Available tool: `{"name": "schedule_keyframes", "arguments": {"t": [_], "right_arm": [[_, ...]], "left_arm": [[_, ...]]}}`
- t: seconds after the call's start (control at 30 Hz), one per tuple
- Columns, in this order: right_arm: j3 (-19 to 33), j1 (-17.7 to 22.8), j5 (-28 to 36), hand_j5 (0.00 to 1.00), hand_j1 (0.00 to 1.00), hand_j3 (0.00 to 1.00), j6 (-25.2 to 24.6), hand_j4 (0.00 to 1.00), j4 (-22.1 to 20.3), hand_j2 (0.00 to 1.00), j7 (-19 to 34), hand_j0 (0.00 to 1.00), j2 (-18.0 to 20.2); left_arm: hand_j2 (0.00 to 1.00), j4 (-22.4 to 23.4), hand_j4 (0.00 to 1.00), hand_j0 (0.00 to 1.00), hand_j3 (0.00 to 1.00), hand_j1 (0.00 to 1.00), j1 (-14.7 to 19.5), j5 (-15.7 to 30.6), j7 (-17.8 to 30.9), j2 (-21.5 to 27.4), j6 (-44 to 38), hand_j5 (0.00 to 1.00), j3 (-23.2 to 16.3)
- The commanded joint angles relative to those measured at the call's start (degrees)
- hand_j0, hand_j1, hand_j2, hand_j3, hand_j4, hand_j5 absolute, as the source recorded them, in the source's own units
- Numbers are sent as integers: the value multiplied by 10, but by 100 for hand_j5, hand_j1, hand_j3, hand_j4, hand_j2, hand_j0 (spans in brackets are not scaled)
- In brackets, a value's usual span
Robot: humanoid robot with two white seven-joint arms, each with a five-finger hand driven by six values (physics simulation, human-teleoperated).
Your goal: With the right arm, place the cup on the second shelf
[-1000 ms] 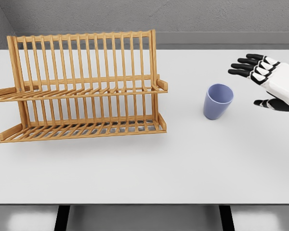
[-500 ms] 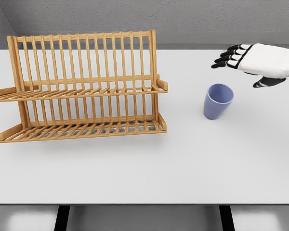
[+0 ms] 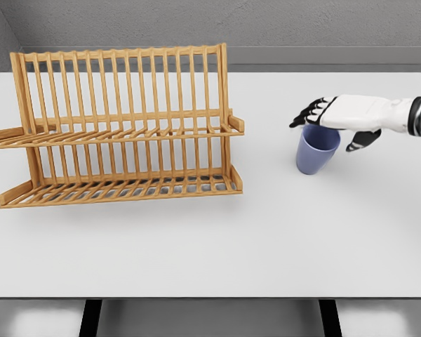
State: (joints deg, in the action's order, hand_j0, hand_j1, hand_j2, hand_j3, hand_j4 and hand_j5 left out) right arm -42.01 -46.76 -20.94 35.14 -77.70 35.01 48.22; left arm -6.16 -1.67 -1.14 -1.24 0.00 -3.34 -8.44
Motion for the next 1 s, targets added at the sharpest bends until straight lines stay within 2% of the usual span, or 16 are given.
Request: {"name": "schedule_keyframes", "arguments": {"t": [0.0,0.17,0.6,0.73,0.97], "right_arm": [[-2,0,2,100,100,100,-1,100,16,100,0,100,-9],[-22,-11,2,100,100,100,-1,100,33,100,0,100,-23],[-38,-11,1,100,100,100,-1,100,33,100,0,100,-23],[-40,-11,1,77,77,77,-1,77,33,77,0,77,-23],[-40,-11,1,64,64,64,-1,64,32,64,0,64,-23]], "left_arm": [[100,0,100,100,100,100,0,0,0,0,0,100,0],[100,0,100,100,100,100,0,0,0,0,0,100,0],[100,0,100,100,100,100,0,0,0,0,0,100,0],[100,0,100,100,100,100,0,0,0,0,0,100,0],[100,0,100,100,100,100,0,0,0,0,0,100,0]]}}
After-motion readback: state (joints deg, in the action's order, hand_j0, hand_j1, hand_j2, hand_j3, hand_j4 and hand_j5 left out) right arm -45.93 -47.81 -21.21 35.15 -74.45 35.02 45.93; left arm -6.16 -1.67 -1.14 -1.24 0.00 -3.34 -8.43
